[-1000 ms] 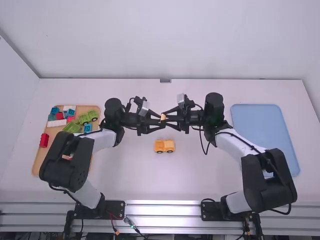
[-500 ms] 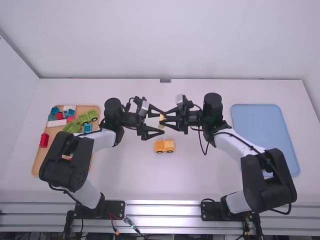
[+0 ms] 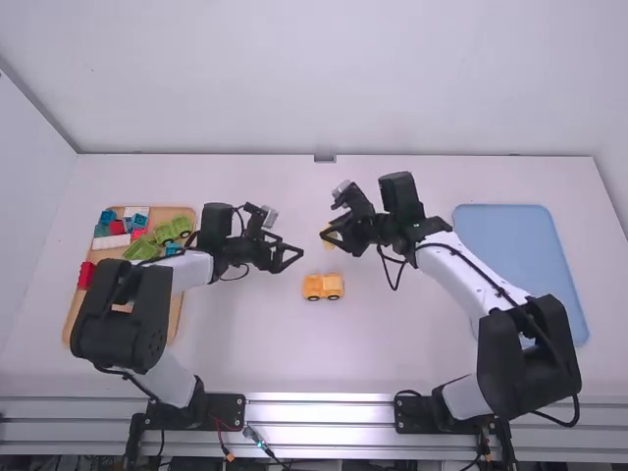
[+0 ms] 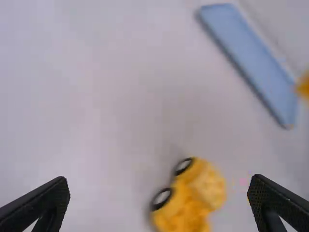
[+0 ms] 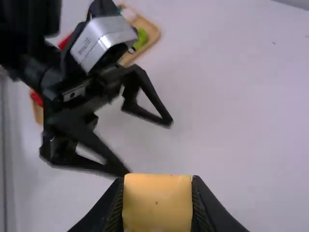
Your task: Assemble lego blocks to make yellow taxi
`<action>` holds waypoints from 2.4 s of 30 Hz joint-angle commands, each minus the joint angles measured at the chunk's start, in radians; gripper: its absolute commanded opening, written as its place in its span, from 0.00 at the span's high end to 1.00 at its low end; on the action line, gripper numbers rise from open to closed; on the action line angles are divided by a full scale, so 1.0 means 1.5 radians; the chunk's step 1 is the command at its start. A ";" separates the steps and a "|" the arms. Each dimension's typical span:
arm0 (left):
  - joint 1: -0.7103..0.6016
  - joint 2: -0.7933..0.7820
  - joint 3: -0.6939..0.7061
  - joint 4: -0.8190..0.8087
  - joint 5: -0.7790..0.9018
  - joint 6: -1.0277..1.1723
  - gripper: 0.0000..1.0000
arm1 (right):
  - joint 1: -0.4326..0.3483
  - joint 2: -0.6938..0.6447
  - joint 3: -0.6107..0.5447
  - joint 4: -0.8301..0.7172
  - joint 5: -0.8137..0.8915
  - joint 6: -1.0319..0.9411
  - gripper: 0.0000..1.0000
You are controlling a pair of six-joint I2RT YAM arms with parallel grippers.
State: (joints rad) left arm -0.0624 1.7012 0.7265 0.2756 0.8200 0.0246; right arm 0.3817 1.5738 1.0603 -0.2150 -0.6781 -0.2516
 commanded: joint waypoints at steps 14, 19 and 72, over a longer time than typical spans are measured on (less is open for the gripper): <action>0.210 -0.204 0.036 -0.282 -0.524 -0.257 0.01 | 0.218 0.260 0.339 -0.312 0.241 -0.276 1.00; 0.244 -0.297 0.036 -0.344 -0.615 -0.308 0.01 | 0.282 0.371 0.442 -0.402 0.318 -0.317 1.00; 0.141 -0.222 0.017 -0.308 0.120 0.565 0.01 | 0.070 0.030 0.197 -0.255 0.107 -0.399 0.01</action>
State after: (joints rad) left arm 0.1886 1.3468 0.7639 -0.1753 0.7998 0.5606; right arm 0.4973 1.6306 1.4467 -0.5976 -0.4358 -0.8207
